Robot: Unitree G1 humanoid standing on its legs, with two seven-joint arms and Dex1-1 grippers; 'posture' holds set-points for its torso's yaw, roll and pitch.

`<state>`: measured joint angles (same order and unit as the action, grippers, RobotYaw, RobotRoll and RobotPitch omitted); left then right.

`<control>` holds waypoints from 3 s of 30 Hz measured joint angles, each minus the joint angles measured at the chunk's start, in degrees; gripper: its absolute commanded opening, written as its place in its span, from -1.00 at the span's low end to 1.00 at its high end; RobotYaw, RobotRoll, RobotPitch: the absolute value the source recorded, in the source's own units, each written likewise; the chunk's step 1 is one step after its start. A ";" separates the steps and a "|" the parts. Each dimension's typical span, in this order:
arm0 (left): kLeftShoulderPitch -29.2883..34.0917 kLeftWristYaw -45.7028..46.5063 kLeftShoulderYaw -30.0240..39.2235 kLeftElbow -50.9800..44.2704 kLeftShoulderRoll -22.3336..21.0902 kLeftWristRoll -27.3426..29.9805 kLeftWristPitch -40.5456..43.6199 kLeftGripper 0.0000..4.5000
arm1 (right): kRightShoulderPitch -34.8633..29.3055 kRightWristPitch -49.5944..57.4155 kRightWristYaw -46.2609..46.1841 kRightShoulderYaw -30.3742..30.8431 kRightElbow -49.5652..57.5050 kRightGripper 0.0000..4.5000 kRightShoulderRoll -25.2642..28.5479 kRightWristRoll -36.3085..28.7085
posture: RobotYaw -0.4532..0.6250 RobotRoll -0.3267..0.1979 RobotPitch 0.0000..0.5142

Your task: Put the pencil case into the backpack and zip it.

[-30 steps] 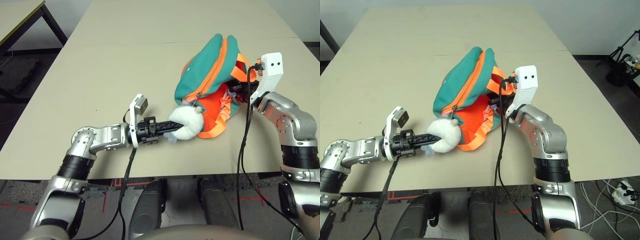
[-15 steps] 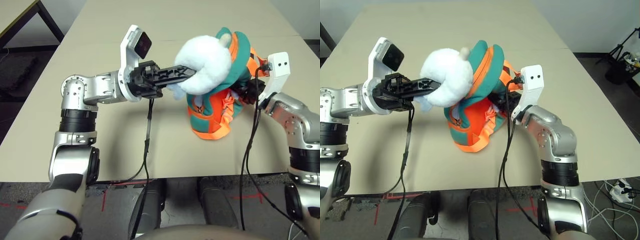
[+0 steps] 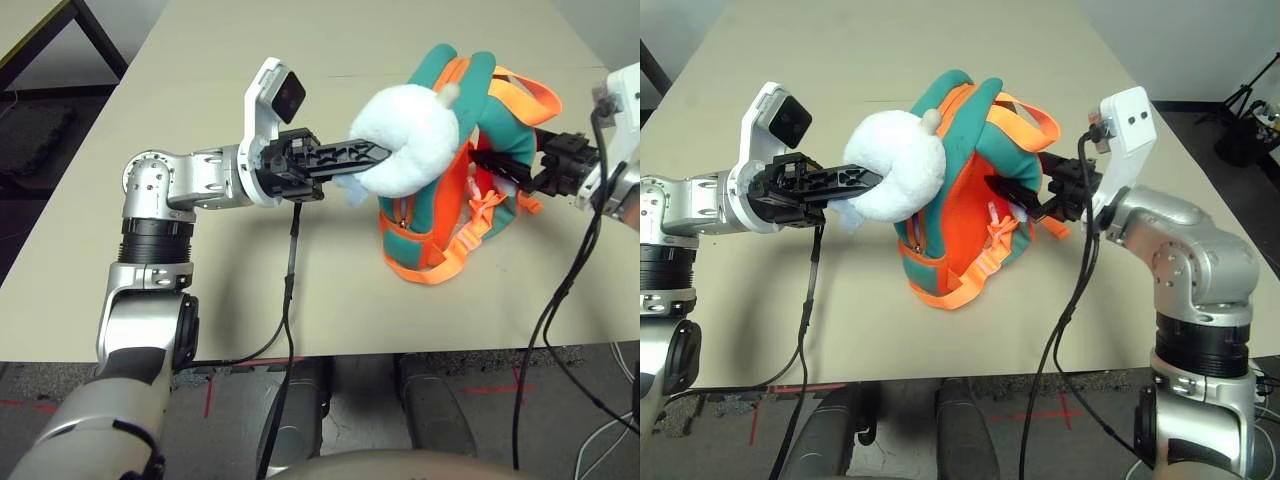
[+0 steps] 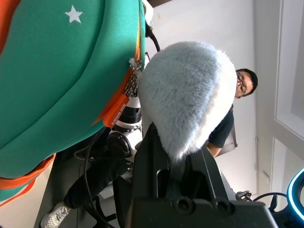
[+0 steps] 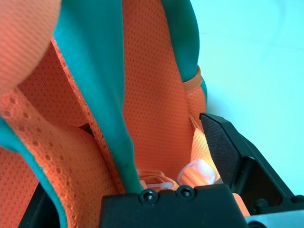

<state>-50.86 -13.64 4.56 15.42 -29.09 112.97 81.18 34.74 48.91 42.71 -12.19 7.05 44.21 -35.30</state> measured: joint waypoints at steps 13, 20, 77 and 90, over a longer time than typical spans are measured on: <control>3.29 1.67 1.02 -2.61 0.78 0.00 -1.23 -0.94 | 7.64 0.27 9.02 4.98 -4.43 1.00 0.73 -0.08 | 0.02 0.25 -0.12; 7.84 1.70 -1.22 -6.07 -2.11 0.06 -1.01 -0.94 | 8.57 0.34 7.20 4.88 -5.40 0.35 -2.64 -0.16 | 0.02 0.25 -0.09; 27.73 4.08 6.58 -6.04 -9.89 -62.31 -52.47 1.00 | -4.72 -11.76 -8.45 -12.02 -15.67 1.00 -1.74 5.84 | 0.04 0.25 -0.17; 27.30 12.45 4.46 3.53 3.74 -97.45 -85.56 1.00 | -5.76 -34.40 -17.02 -9.10 -26.63 1.00 -8.19 17.43 | -0.08 0.25 -0.12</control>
<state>-23.56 -1.19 9.02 18.95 -25.35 15.52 -4.38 28.98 14.51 25.69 -21.29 -19.58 36.02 -17.87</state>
